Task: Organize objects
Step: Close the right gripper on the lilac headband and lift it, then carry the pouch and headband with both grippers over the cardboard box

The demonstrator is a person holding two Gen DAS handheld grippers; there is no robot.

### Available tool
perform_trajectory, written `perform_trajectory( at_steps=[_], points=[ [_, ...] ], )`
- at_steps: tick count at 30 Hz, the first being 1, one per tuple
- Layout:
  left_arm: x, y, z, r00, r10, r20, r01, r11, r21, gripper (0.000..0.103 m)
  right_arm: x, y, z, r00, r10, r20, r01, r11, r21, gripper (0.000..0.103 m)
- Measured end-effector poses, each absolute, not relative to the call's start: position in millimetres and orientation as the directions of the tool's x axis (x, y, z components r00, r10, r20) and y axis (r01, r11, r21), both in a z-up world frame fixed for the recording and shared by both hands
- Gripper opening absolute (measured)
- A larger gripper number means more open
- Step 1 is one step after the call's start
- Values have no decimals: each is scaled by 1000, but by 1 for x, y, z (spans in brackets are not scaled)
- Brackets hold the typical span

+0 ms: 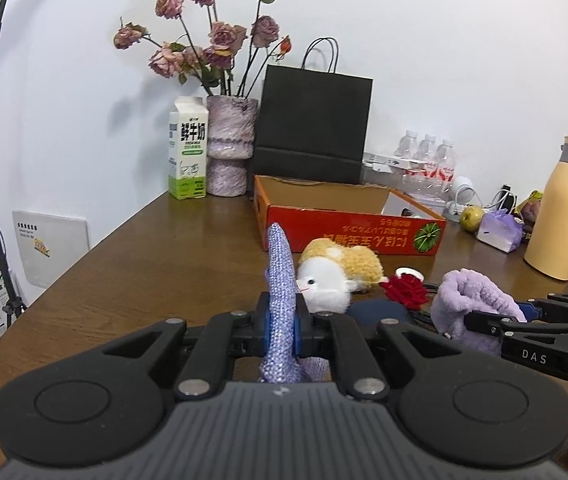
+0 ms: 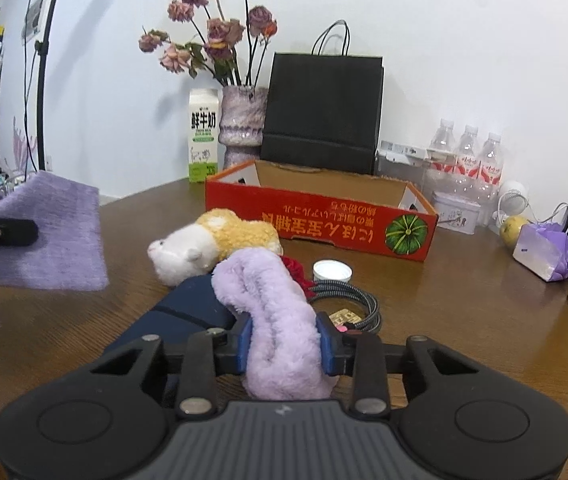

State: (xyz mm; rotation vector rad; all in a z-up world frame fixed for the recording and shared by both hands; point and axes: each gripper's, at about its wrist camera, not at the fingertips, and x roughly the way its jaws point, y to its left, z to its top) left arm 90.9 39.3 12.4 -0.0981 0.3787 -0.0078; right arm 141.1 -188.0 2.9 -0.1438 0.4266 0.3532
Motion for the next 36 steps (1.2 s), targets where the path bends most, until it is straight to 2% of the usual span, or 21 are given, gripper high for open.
perform_trajectory(
  at_steps=[16, 36],
  points=[
    [108, 14, 30, 943, -70, -326, 47, 996, -77, 10, 136, -192, 28, 873, 339, -352, -378, 925, -47, 31],
    [167, -15, 57, 959, -94, -266, 81, 995, -59, 10, 182, -193, 56, 897, 335, -287, -367, 928, -64, 31]
  ],
)
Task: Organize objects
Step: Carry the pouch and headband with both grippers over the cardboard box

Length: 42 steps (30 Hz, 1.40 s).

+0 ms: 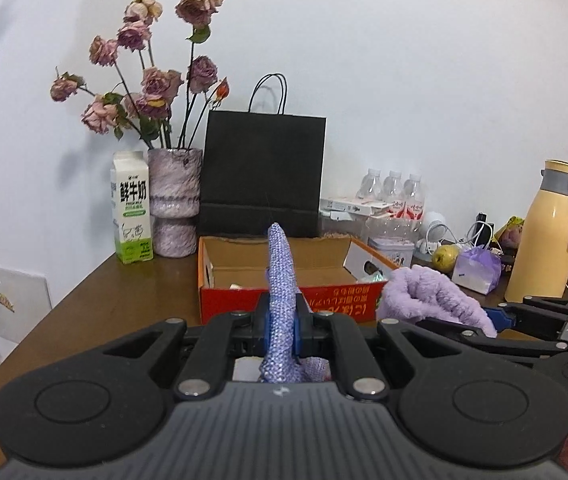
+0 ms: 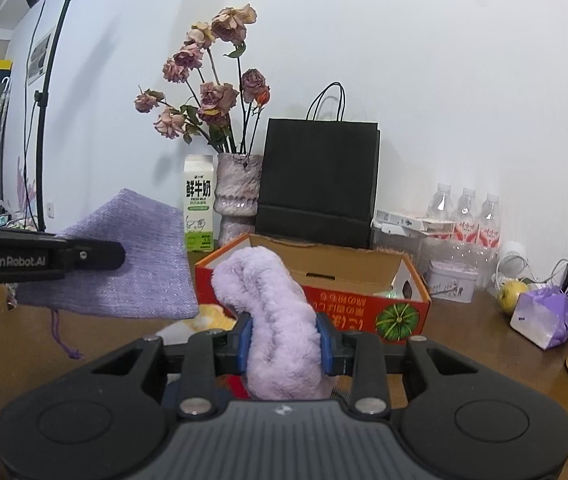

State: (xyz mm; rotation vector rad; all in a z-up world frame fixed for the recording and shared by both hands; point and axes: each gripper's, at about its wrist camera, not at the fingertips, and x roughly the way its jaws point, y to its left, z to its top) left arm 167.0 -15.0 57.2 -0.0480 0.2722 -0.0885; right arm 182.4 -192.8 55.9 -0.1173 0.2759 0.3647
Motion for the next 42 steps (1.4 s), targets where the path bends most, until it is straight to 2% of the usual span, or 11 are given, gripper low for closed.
perform_trajectory(
  at_steps=[10, 31, 42],
  points=[
    [202, -26, 68, 968, -90, -232, 79, 995, -53, 10, 223, -192, 63, 894, 344, -289, -371, 928, -44, 31],
    [296, -30, 74, 973, -56, -223, 35, 995, -98, 10, 311, -191, 75, 905, 318, -281, -353, 932, -82, 31],
    [354, -17, 73, 961, -46, -273, 4, 988, -152, 10, 367, -192, 72, 902, 312, -298, -341, 939, -47, 31]
  ],
)
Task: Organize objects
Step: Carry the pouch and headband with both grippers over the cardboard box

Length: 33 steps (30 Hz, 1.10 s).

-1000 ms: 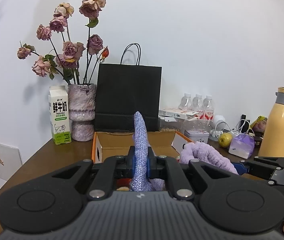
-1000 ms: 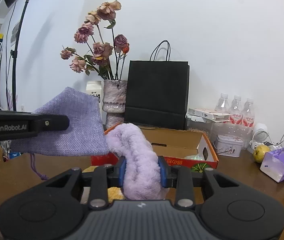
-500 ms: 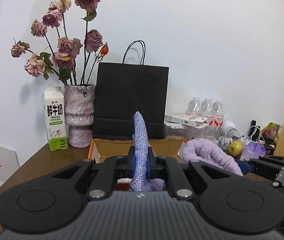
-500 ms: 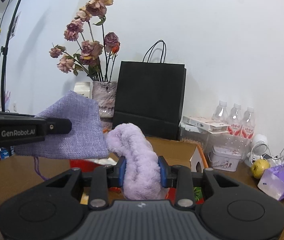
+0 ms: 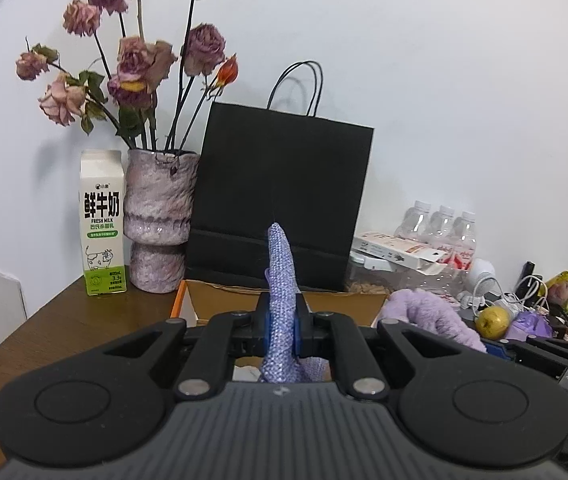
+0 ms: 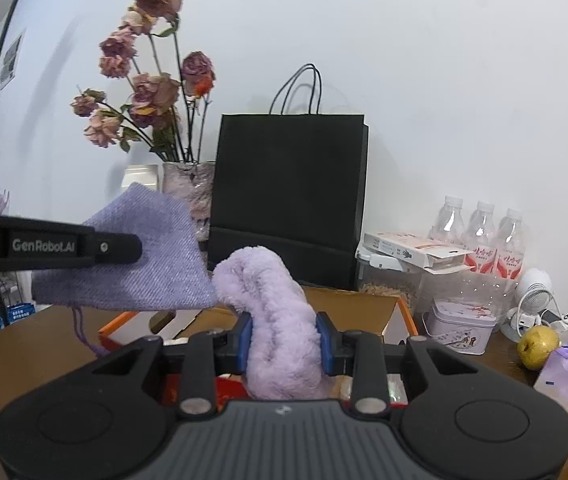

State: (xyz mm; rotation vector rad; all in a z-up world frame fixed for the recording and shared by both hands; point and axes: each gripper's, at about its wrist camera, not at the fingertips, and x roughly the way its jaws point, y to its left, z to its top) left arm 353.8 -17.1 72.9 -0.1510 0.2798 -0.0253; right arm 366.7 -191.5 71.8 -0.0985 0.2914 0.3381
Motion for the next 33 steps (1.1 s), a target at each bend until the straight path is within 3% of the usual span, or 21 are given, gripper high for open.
perform_trajectory(
  at_steps=[23, 33],
  points=[
    [449, -9, 41, 903, -21, -429, -46, 988, -144, 11, 471, -191, 42, 868, 272, -415, -282, 959, 37, 31],
    [456, -13, 26, 895, -38, -444, -23, 991, -133, 15, 481, -193, 28, 852, 260, -455, -267, 962, 49, 36]
  ],
)
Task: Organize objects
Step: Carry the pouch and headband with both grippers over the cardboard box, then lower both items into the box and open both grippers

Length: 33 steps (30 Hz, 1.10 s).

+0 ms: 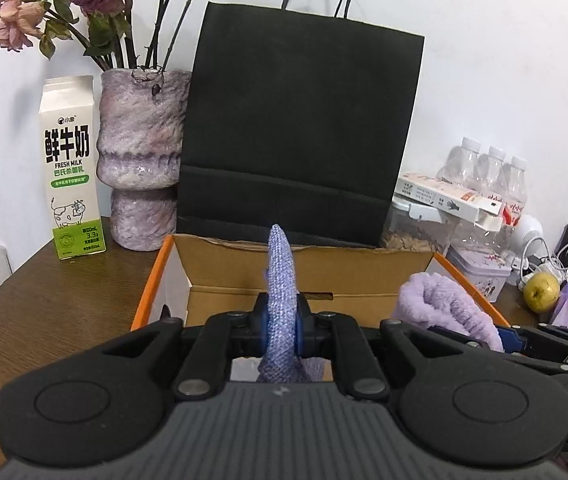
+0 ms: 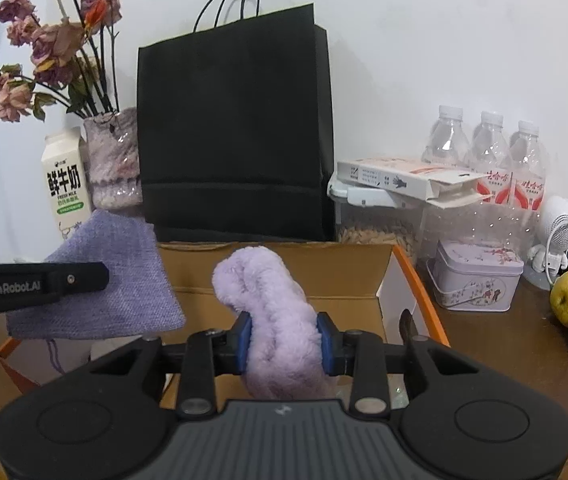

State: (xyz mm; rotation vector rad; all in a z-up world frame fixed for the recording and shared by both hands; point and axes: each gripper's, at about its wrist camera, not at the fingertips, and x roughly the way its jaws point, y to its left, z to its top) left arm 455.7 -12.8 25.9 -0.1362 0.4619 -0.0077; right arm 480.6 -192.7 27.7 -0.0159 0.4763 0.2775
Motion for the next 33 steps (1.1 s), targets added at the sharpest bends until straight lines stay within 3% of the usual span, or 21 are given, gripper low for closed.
perform_trajectory(
  at_steps=[1, 2, 3, 4, 5, 6, 7, 8, 10, 33],
  points=[
    [455, -13, 25, 896, -38, -442, -23, 991, -134, 16, 481, -192, 27, 850, 261, -458, -270, 962, 47, 42],
    [455, -13, 25, 897, -34, -441, -27, 991, -132, 24, 480, -192, 27, 849, 261, -458, -272, 961, 44, 45],
    [456, -13, 25, 898, -27, -438, -33, 991, -129, 41, 480, -192, 27, 852, 258, -456, -269, 962, 40, 52],
    [455, -13, 26, 902, -20, -432, -40, 991, -128, 52, 479, -192, 27, 853, 256, -455, -269, 962, 38, 63],
    [453, -12, 27, 907, -10, -421, -47, 991, -125, 70, 479, -192, 27, 852, 255, -457, -267, 963, 38, 70],
    [452, -12, 28, 912, 0, -410, -54, 991, -119, 88, 479, -192, 27, 853, 252, -457, -265, 964, 37, 85],
    [451, -12, 29, 916, 13, -400, -64, 991, -114, 96, 479, -192, 27, 857, 246, -453, -260, 965, 34, 95],
    [449, -12, 30, 922, 26, -387, -75, 991, -111, 103, 479, -192, 27, 862, 238, -447, -253, 967, 28, 98],
    [447, -12, 31, 927, 40, -373, -86, 990, -108, 103, 479, -192, 28, 866, 223, -448, -238, 971, 23, 103],
    [396, -15, 64, 945, -15, -326, -24, 993, -115, 103, 429, -200, 58, 887, 241, -393, -257, 966, 12, 103]
  ],
)
